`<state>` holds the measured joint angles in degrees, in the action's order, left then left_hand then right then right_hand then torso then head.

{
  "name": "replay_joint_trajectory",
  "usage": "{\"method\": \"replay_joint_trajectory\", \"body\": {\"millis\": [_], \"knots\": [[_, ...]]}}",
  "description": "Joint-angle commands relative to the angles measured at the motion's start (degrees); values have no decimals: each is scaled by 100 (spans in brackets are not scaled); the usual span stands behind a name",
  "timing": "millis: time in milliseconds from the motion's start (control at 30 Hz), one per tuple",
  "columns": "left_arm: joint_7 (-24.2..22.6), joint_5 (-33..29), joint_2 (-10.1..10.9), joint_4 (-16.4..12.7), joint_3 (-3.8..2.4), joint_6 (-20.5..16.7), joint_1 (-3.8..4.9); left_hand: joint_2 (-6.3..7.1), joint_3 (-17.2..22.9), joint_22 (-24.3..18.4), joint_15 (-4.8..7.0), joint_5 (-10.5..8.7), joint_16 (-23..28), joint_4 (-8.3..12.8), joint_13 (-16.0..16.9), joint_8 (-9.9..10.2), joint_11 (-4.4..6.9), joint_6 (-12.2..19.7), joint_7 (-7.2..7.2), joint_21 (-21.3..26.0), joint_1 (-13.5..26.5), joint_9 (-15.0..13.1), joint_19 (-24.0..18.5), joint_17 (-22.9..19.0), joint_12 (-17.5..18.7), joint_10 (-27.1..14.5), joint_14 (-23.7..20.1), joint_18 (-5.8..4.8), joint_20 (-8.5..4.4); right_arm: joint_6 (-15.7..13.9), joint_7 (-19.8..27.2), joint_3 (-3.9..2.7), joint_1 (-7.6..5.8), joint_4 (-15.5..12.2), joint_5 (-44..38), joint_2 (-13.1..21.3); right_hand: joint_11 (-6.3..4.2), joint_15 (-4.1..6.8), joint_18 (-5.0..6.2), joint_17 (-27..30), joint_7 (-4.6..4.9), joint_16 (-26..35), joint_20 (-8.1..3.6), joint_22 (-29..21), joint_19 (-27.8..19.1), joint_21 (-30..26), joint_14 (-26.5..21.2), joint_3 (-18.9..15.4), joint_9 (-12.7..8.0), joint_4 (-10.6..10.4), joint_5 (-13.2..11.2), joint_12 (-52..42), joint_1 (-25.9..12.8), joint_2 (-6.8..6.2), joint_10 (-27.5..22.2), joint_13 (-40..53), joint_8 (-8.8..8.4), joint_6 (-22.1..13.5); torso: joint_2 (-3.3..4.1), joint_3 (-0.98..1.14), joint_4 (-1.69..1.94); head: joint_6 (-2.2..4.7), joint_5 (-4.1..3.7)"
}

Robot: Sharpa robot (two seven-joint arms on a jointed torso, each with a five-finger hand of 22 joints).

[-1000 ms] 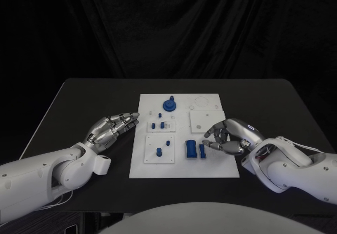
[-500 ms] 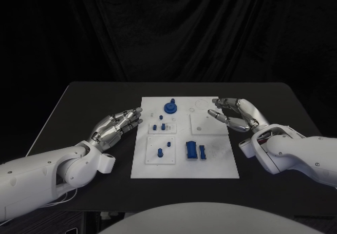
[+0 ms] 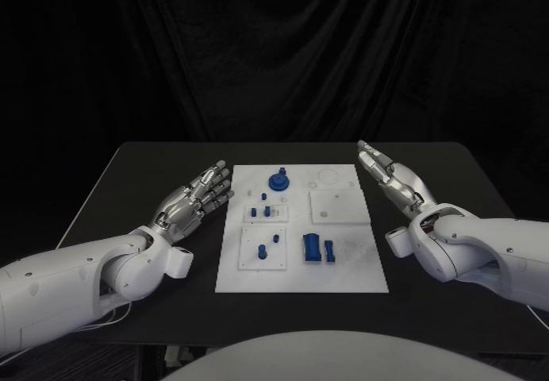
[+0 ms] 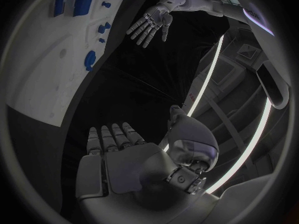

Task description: Assemble the parts on the task board

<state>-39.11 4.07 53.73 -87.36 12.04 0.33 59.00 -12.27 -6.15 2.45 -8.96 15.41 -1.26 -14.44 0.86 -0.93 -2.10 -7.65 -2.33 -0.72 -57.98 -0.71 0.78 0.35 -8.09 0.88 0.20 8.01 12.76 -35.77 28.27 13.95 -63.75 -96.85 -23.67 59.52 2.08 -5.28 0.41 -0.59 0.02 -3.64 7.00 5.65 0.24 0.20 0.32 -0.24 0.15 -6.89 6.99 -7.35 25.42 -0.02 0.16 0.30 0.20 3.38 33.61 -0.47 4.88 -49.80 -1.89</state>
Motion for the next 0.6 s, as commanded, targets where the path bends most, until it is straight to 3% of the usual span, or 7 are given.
{"method": "replay_joint_trajectory", "body": {"millis": [33, 67, 200, 300, 400, 433, 600], "knots": [[25, -21, -34, -22, -48, -187, 6, 391, 197, -245, 289, -492, 126, 458, -86, 93, 210, 244, 233, 72, 1848, 71, -78, -35, 259, -88, -20, -240, -406, -112, -21, -93, 19, 40, 136, -101, -208, 528, -41, 59, -2, 364, -266, -565, -24, -20, -32, 24, -15, 262, -264, 279, -970, 2, -16, -30, -20, -338, -5, -2, -25, 85, 6], [41, -28, -49, -26, -68, -262, 8, 428, 615, -245, 318, -537, 126, 502, -86, 93, 210, 266, 233, 72, 2020, 71, -78, -35, 284, -88, -20, -244, -443, -137, -16, -137, 31, 62, 211, -148, -208, 528, -41, 59, -2, 364, -700, -565, -24, -20, -32, 24, -15, 689, -699, 735, -1153, 2, -16, -30, -20, -338, -12, 0, -37, 123, 11], [131, -66, -136, -50, -183, -685, 19, 542, 615, -245, 389, -680, 126, 650, -86, 93, 210, 330, 233, 72, 2556, 71, -78, -35, 360, -88, -20, -309, -562, -274, 17, -384, 95, 185, 634, -410, -208, 528, -41, 59, -2, 364, -700, -565, -24, -20, -32, 24, -15, 689, -699, 735, -1879, 2, -16, -30, -20, -338, -46, 7, -104, 334, 38], [239, -112, -239, -78, -320, -1192, 32, 628, 615, -245, 453, -789, 126, 755, -86, 93, 210, 765, 233, 72, 2969, 71, -78, -35, 809, -88, -20, -372, -655, -438, 57, -679, 172, 332, 1141, -723, -208, 528, -41, 59, -2, 364, -700, -565, -24, -20, -32, 24, -15, 689, -699, 735, -2542, 2, -16, -30, -20, -338, -87, 15, -184, 587, 69], [350, -160, -346, -107, -463, -1716, 46, 690, 615, -245, 492, -868, 126, 820, -86, 93, 210, 765, 233, 72, 3262, 71, -78, -35, 809, -88, -20, -372, -716, -581, 92, -938, 240, 462, 1585, -998, -208, 528, -41, 59, -2, 364, -700, -565, -24, -20, -32, 24, -15, 689, -699, 735, -2542, 2, -16, -30, -20, -338, -130, 24, -268, 849, 102], [408, -184, -402, -122, -536, -1987, 53, 727, 615, -245, 896, -913, 126, 853, -86, 93, 210, 765, 233, 72, 3434, 71, -78, -35, 809, -88, -20, -801, -742, -642, 106, -1048, 268, 517, 1772, -1114, -208, 528, -41, 59, -2, 364, -700, -565, -24, -20, -32, 24, -15, 689, -699, 735, -2542, 2, -16, -30, -20, -338, -150, 28, -308, 976, 118], [598, -265, -584, -172, -779, -2880, 76, 812, 615, -245, 896, -1021, 126, 948, -86, 93, 210, 765, 233, 72, 3844, 71, -78, -35, 809, -88, -20, -801, -835, -783, 140, -1303, 334, 644, 2209, -1384, -208, 528, -41, 59, -2, 364, -700, -565, -24, -20, -32, 24, -15, 689, -699, 735, -2542, 2, -16, -30, -20, -338, -204, 39, -412, 1304, 159]]}}
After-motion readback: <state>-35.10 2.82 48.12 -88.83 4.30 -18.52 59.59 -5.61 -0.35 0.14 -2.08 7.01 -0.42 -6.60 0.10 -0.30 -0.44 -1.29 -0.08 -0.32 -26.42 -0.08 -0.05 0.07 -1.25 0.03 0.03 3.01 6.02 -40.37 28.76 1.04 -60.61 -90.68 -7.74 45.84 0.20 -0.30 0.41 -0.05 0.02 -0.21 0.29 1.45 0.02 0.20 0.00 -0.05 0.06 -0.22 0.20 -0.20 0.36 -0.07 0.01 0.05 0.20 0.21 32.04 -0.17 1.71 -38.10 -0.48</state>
